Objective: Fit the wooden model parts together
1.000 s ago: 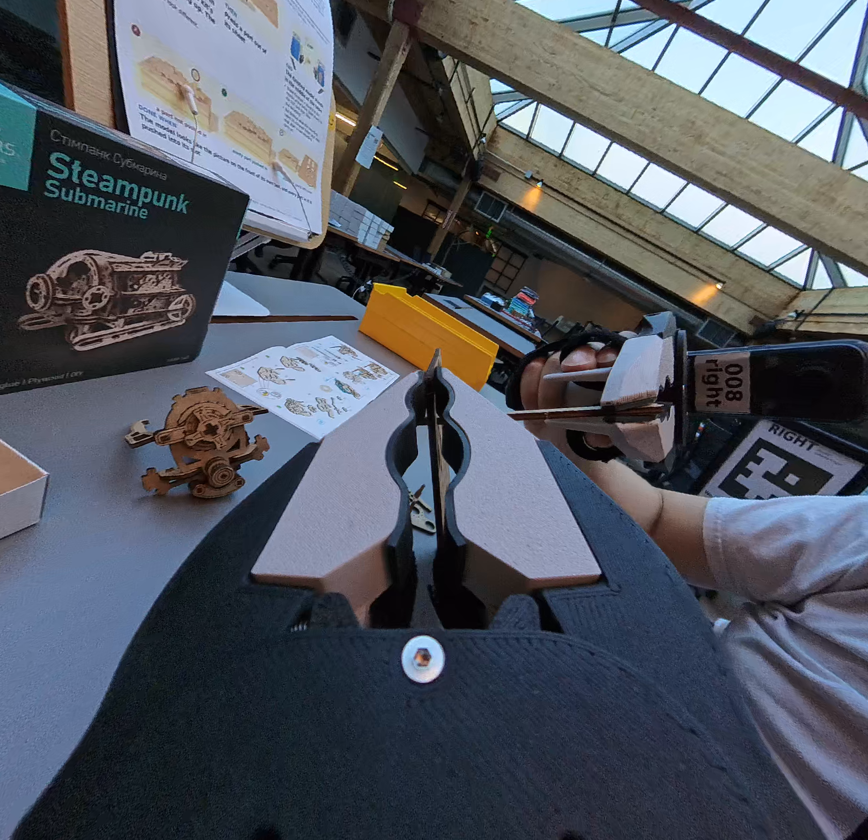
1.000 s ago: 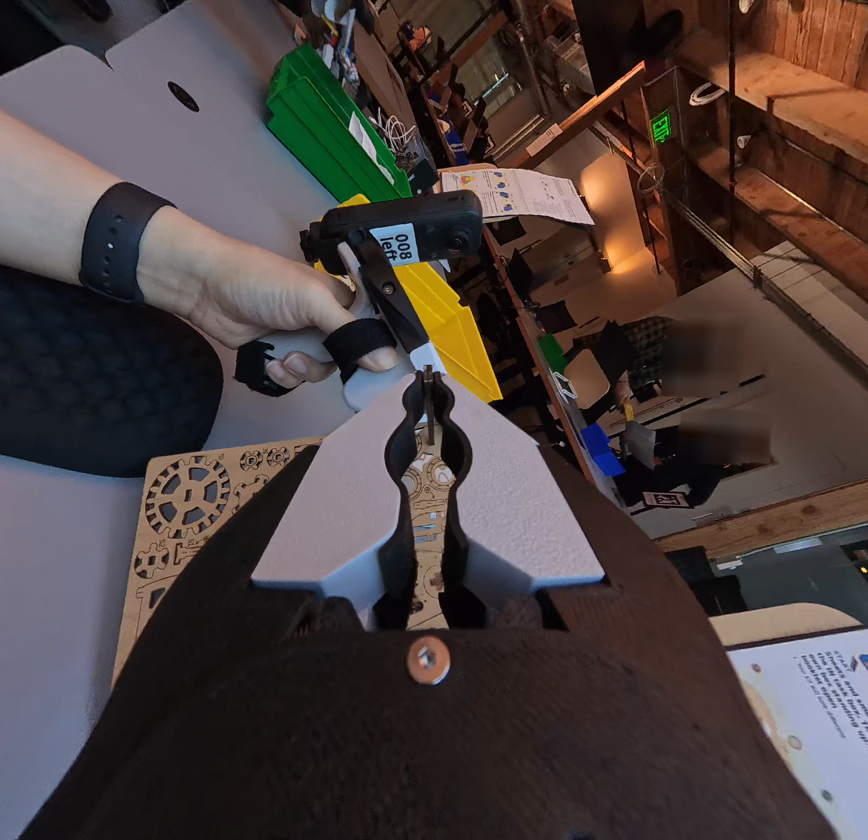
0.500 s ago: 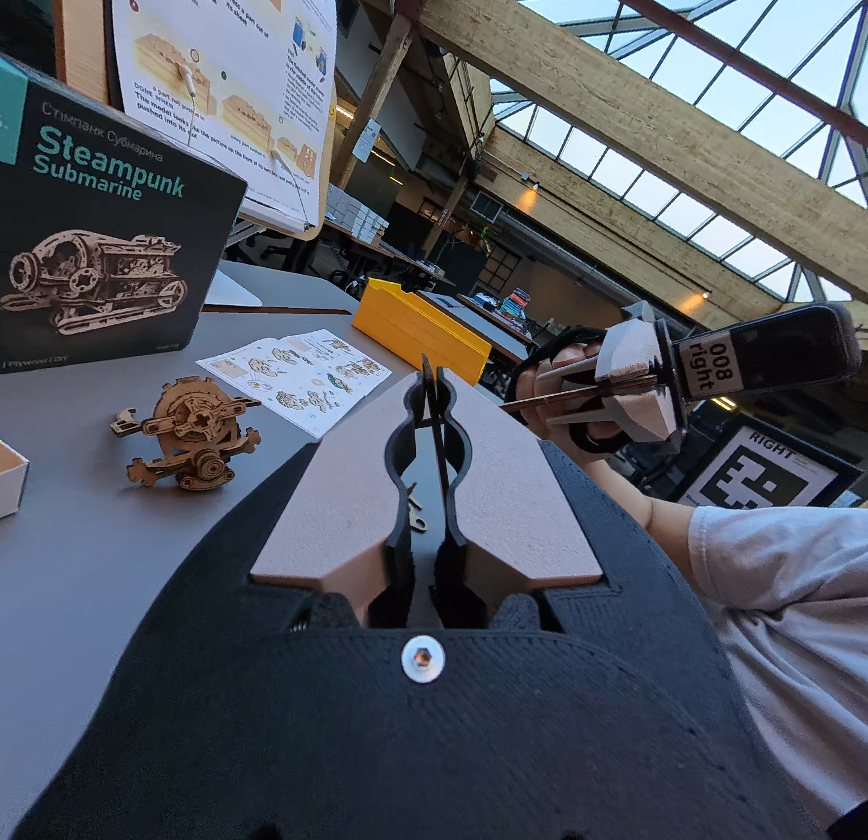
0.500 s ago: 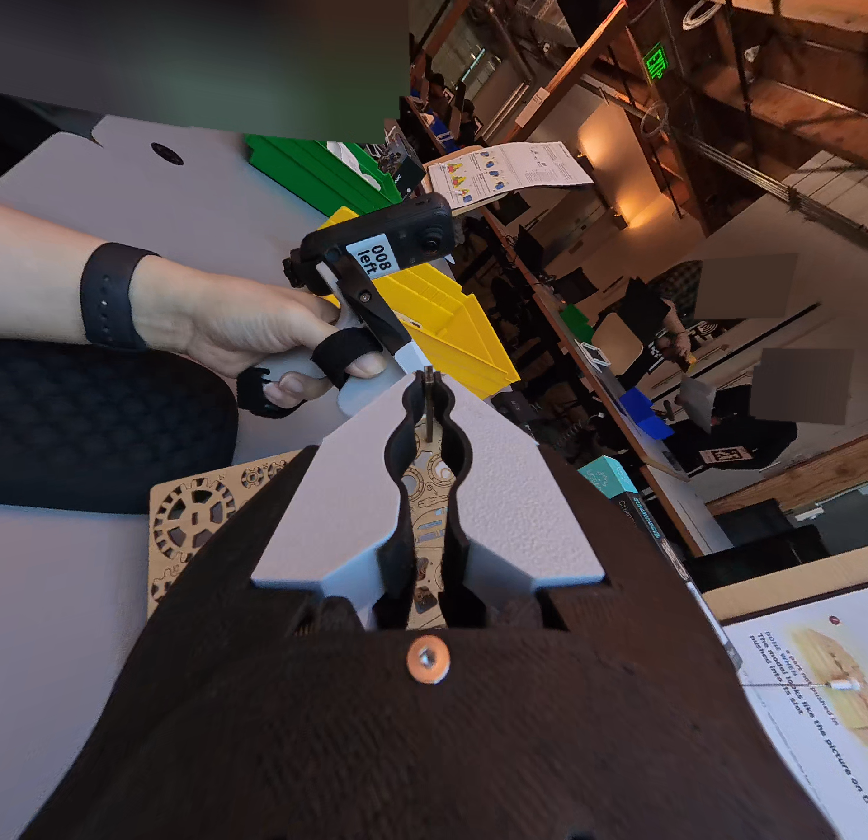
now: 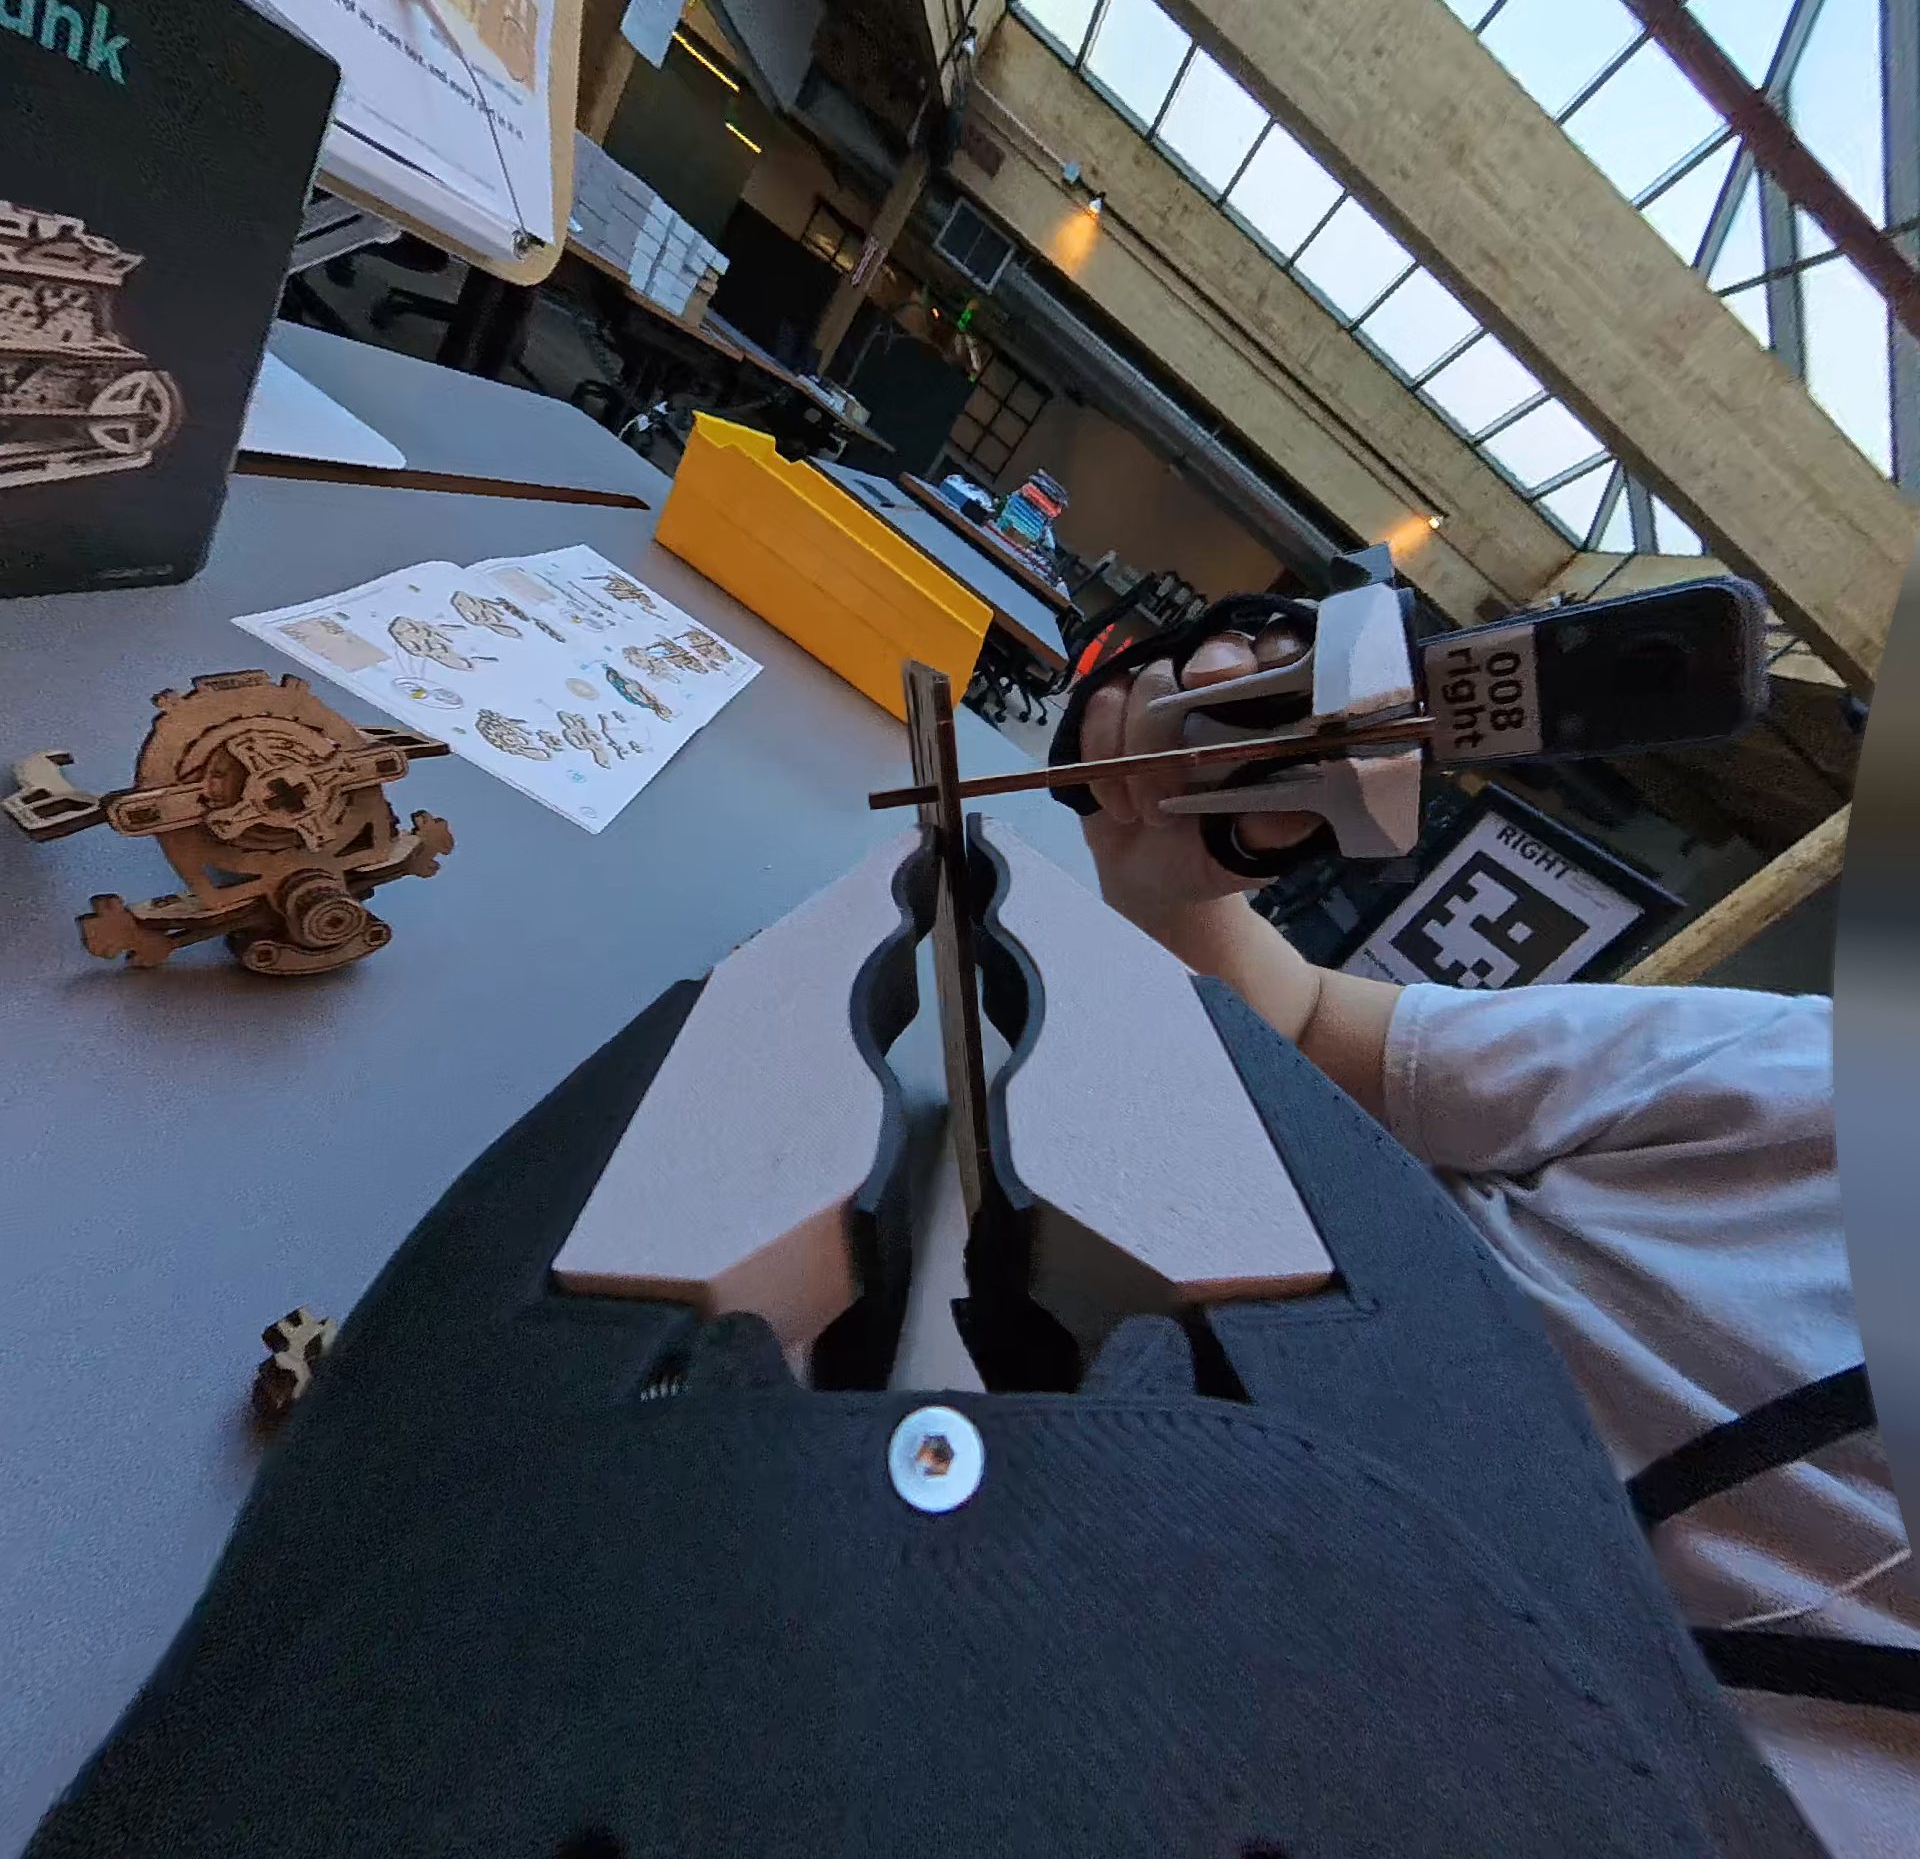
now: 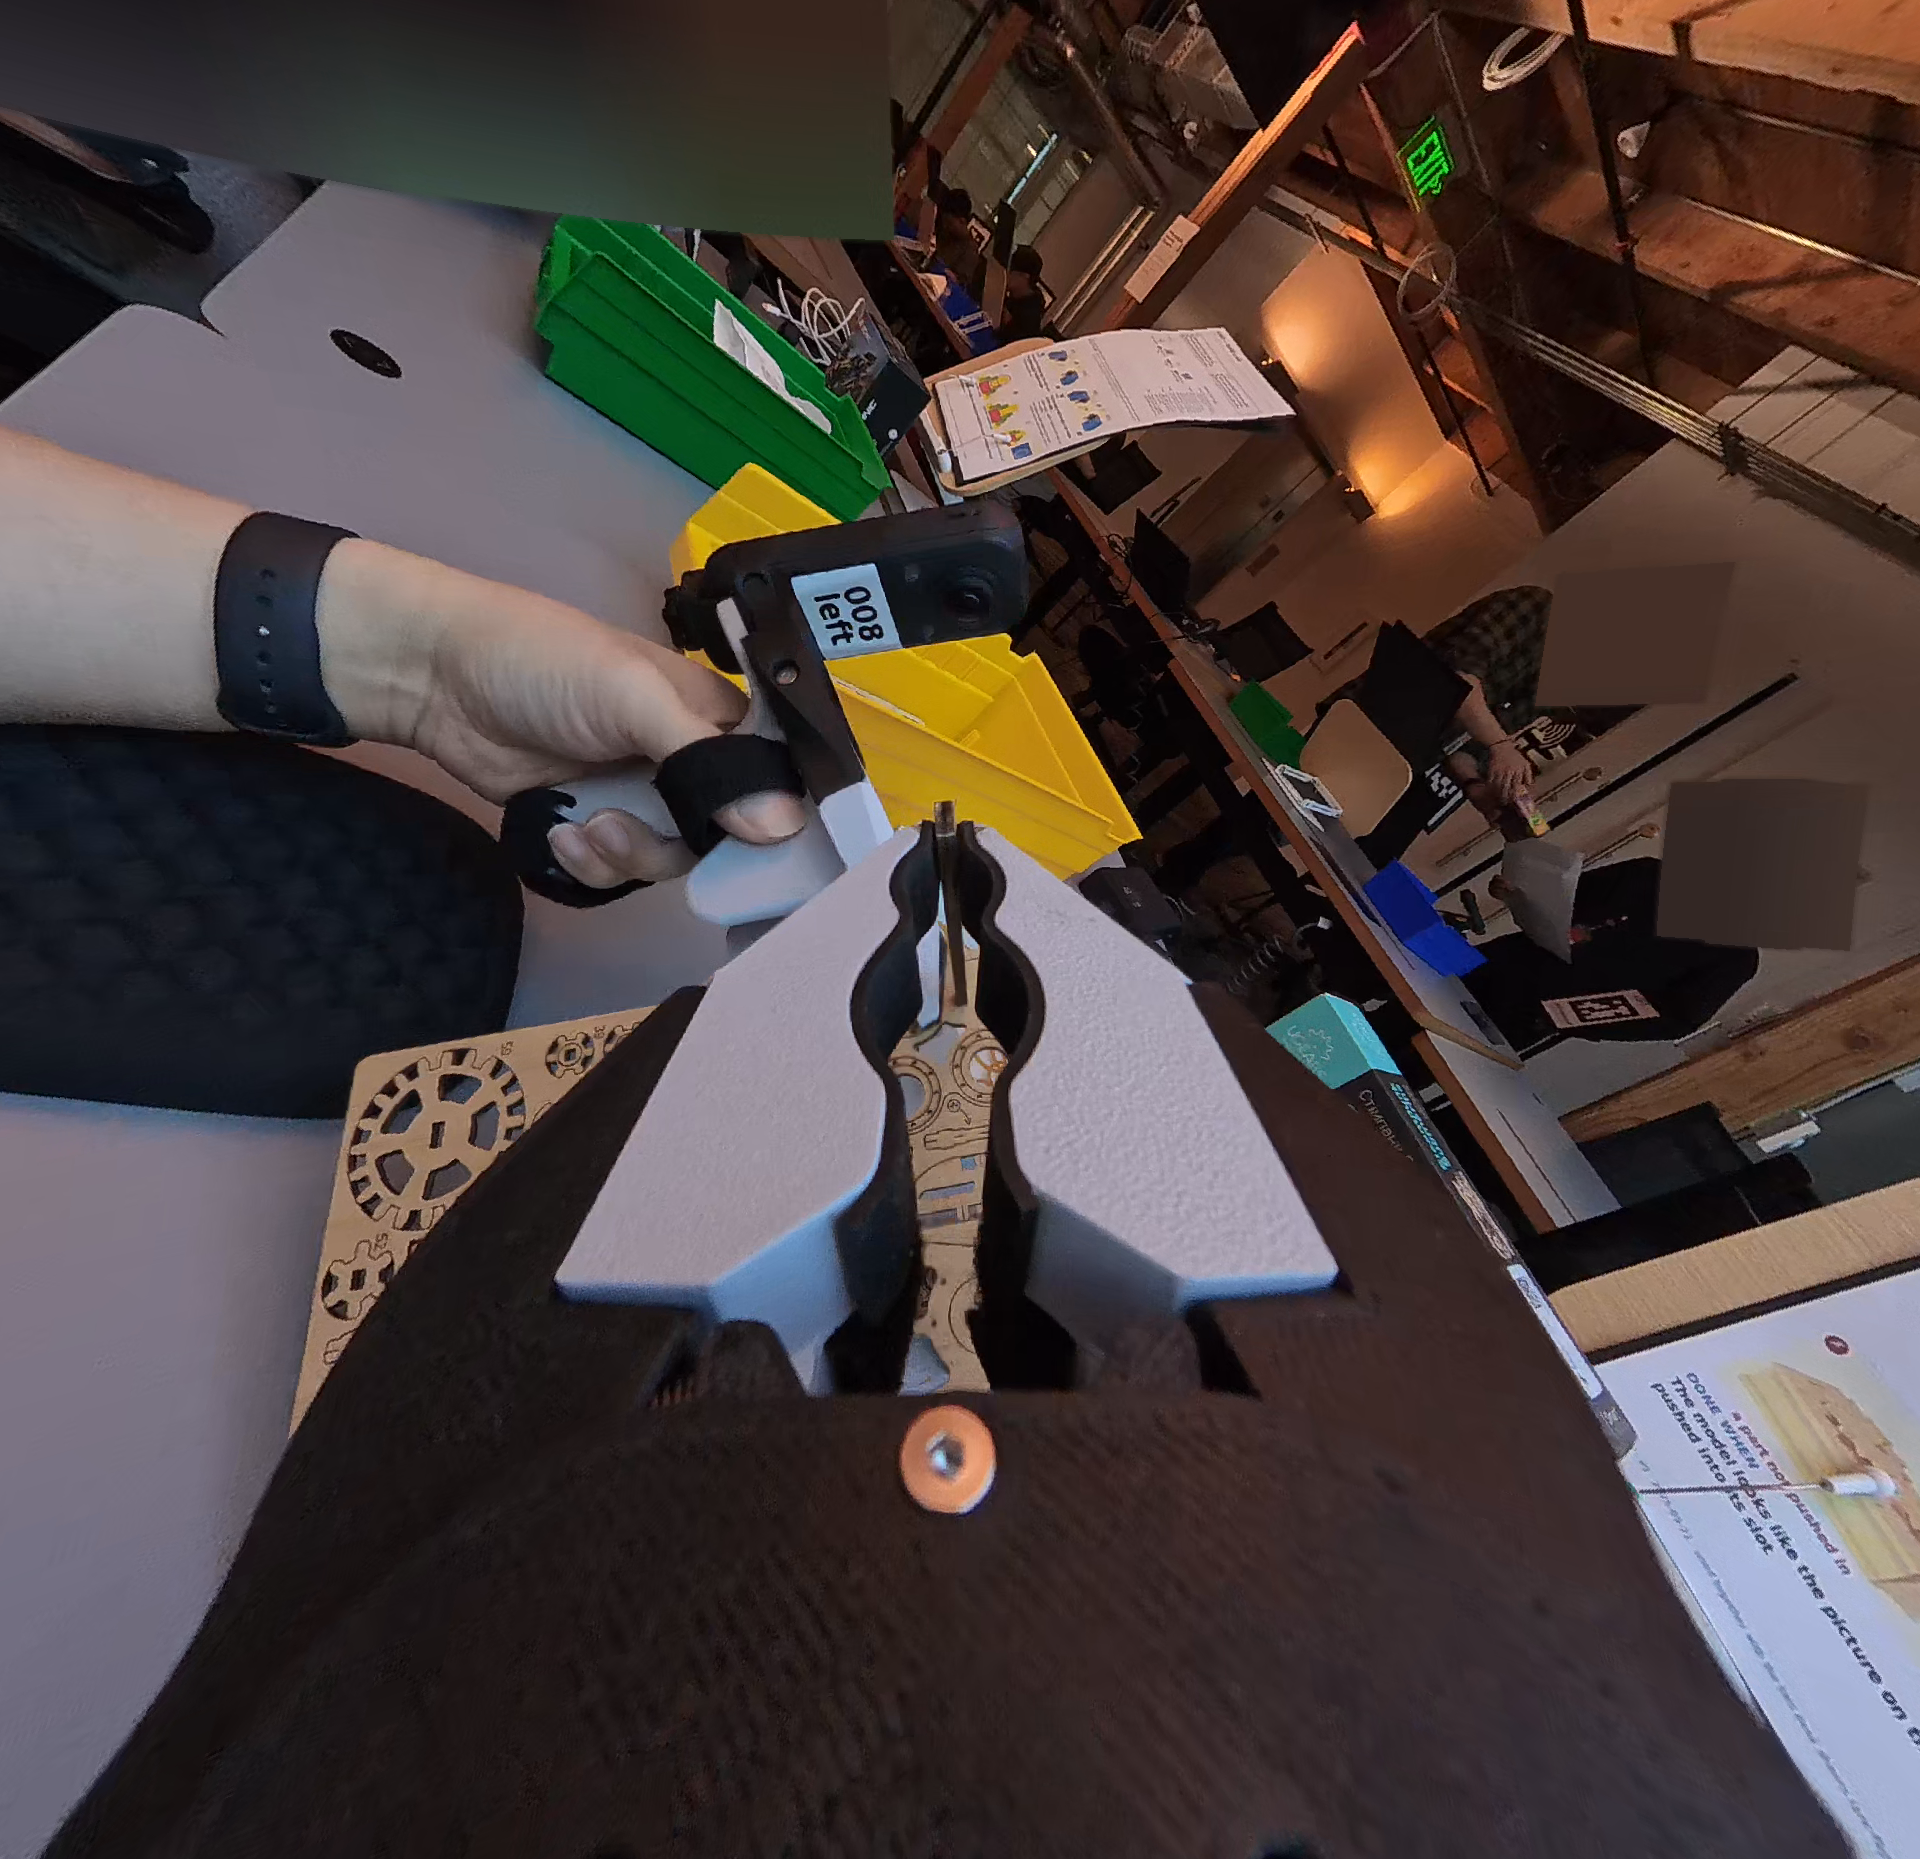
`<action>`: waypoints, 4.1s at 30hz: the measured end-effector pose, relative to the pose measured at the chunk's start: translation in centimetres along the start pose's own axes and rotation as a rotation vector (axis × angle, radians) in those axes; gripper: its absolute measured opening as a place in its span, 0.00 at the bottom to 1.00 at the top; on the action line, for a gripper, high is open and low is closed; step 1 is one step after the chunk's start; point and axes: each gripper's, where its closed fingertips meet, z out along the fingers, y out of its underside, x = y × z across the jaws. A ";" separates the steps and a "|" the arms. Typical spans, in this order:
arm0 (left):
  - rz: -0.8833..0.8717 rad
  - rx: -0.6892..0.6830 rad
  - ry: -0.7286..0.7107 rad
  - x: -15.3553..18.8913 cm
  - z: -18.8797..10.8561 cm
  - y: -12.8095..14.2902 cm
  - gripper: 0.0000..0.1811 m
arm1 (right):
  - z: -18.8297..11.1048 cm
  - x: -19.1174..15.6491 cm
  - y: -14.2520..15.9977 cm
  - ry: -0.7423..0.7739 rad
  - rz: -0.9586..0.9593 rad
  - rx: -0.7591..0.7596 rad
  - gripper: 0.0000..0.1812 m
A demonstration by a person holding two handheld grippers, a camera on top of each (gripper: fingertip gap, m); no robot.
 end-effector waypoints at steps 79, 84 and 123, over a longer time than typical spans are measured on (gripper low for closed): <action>0.039 -0.030 -0.126 -1.3 -0.5 0.3 0.00 | 0.3 0.6 2.0 0.000 0.064 -0.133 0.01; 0.037 -0.028 -0.106 -0.9 -0.3 0.3 0.00 | 1.5 0.6 0.8 0.029 -0.002 -0.116 0.01; 0.033 -0.038 -0.131 -1.5 -0.4 0.4 0.00 | -1.9 2.3 -2.6 0.059 0.129 -0.014 0.01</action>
